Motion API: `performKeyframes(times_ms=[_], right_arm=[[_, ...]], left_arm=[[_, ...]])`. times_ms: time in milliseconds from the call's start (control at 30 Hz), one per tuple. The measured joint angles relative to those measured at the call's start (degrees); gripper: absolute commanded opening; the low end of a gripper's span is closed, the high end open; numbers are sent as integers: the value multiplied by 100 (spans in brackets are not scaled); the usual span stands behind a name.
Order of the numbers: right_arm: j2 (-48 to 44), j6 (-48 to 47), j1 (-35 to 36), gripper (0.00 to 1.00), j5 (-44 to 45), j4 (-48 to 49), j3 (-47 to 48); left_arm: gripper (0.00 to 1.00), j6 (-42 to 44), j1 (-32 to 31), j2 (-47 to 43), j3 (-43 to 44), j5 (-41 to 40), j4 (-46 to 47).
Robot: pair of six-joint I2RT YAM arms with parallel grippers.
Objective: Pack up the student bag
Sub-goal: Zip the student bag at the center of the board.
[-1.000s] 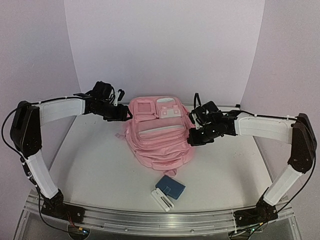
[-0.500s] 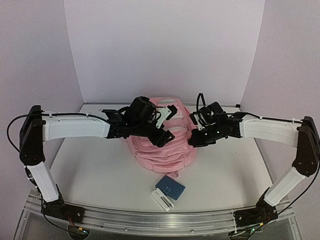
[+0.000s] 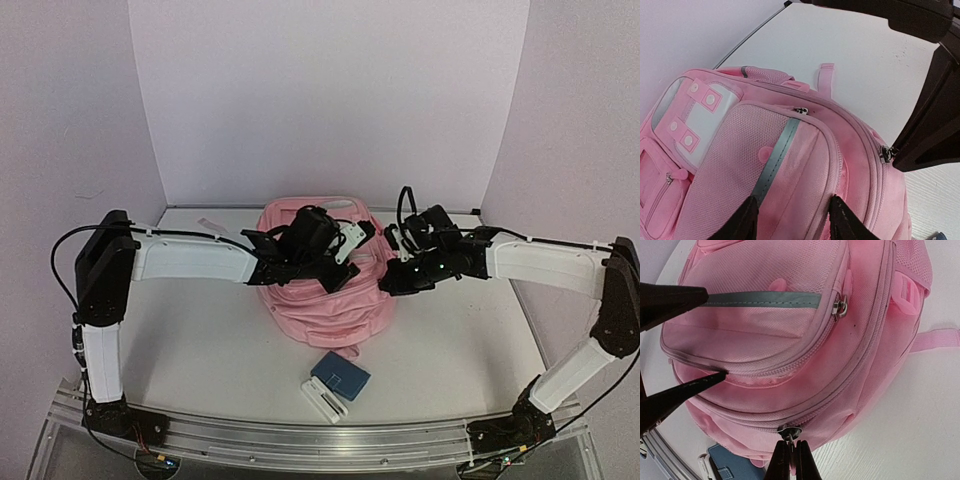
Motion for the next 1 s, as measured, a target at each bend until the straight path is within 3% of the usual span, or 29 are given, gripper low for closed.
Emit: performKeyframes(times_ms=[67, 233, 300, 333, 433, 500, 767, 1000], right_arm=[[-7, 15, -5, 0, 2, 9, -9], [-87, 88, -10, 0, 0, 30, -43], [-120, 107, -12, 0, 2, 16, -43], [-132, 110, -14, 0, 2, 12, -43], [-144, 128, -15, 0, 3, 7, -43], [-144, 152, -23, 0, 19, 8, -43], [-144, 190, -128, 0, 22, 28, -78], [-97, -127, -281, 0, -38, 63, -68]], left_arm=[[34, 88, -70, 74, 44, -89, 23], [42, 254, -273, 211, 59, -309, 100], [40, 283, -298, 224, 59, -352, 132], [36, 295, -303, 224, 59, -362, 153], [7, 317, -304, 232, 59, -411, 192], [0, 366, -304, 234, 51, -467, 195], [0, 426, -340, 102, -556, -584, 891], [0, 470, -359, -675, -1401, -536, 1087]])
